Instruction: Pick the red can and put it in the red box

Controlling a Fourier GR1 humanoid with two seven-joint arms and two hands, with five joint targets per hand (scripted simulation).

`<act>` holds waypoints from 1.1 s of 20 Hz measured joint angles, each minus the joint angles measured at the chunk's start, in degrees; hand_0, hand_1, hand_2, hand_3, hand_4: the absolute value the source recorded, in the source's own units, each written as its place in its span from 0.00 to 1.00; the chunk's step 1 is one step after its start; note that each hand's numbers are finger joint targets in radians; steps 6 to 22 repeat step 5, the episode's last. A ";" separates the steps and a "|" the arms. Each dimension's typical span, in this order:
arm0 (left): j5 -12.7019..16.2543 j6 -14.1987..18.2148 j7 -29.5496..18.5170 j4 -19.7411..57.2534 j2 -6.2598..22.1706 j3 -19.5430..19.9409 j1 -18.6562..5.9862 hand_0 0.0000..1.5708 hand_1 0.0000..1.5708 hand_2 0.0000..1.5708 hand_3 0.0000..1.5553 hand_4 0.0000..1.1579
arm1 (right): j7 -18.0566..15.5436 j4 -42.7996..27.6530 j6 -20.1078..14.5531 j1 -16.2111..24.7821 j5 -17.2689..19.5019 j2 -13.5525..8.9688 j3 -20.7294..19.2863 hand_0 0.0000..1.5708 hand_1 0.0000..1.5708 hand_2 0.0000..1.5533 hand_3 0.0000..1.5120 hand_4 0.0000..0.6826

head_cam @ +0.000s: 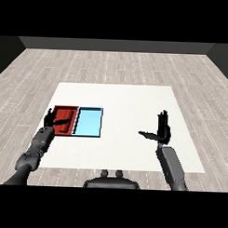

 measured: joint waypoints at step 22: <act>3.86 -7.67 -9.58 -7.65 -0.92 2.98 1.74 0.00 0.00 0.00 0.00 0.00 | -1.19 -1.53 1.82 1.18 0.20 0.46 1.21 0.00 0.00 0.00 0.00 0.00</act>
